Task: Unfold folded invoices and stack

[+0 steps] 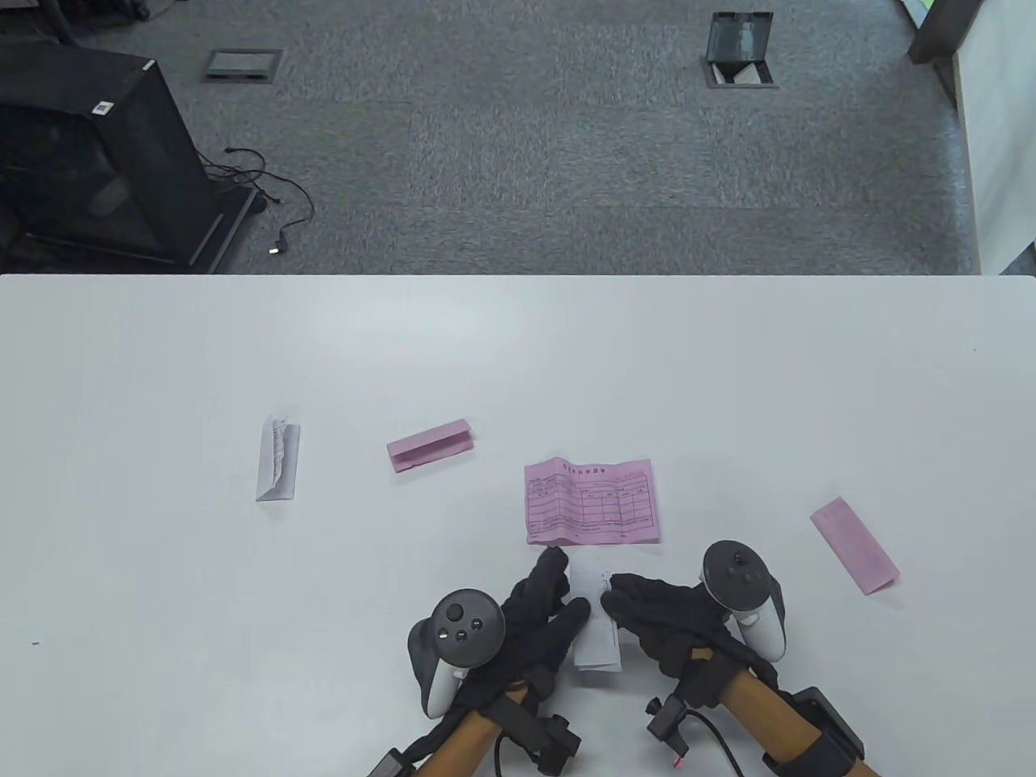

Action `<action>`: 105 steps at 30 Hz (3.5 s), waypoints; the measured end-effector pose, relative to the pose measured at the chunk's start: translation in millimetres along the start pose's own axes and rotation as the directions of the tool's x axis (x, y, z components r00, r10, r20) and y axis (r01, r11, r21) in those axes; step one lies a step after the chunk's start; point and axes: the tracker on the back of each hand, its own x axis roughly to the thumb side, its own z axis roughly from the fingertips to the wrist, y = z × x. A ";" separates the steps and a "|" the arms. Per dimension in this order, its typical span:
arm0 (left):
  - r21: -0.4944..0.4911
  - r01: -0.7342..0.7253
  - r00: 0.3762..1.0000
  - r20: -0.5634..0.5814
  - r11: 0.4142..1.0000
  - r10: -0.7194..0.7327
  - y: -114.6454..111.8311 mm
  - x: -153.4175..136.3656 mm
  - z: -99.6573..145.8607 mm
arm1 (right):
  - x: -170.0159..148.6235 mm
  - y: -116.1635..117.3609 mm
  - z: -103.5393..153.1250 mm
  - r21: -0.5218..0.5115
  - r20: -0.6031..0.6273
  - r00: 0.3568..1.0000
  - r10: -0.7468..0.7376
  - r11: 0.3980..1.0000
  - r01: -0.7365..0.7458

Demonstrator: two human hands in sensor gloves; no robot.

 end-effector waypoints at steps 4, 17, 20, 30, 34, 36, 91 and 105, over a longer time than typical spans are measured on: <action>0.116 0.197 0.974 0.090 0.974 -0.208 6.7 13.8 5.0 | 0.1 0.6 0.0 -0.014 -0.005 1.000 0.012 1.000 -0.013; -0.073 -0.082 0.995 0.043 0.994 0.085 -1.6 4.4 2.0 | 4.1 -0.8 2.6 -0.072 0.010 0.999 0.043 0.997 -0.042; -0.069 -0.068 0.998 -0.005 0.995 0.068 -4.1 5.2 2.2 | 5.4 1.1 2.8 -0.066 0.021 0.998 0.058 0.996 -0.056; 0.065 -0.121 0.981 -0.142 0.990 0.130 23.2 -15.8 -4.0 | 4.7 -46.3 13.7 -0.240 -0.076 0.971 0.226 0.941 -0.237; 0.058 -0.096 0.979 -0.177 0.994 0.105 31.1 -23.2 -8.2 | 0.1 -63.7 18.7 -0.327 -0.151 0.908 0.391 0.847 -0.419; 0.018 -0.073 0.982 -0.176 0.997 0.075 28.9 -23.9 -10.6 | 1.0 -61.1 17.9 -0.327 -0.175 0.869 0.463 0.805 -0.495; -0.400 0.681 0.664 -0.015 0.613 -0.748 2.3 -18.0 -20.8 | 16.8 69.4 -24.1 0.032 -0.065 0.095 0.993 0.097 -0.995; -0.410 0.668 0.671 -0.028 0.621 -0.741 3.3 -19.7 -22.3 | -6.6 -9.4 8.1 0.062 -0.228 0.065 0.971 0.081 -0.995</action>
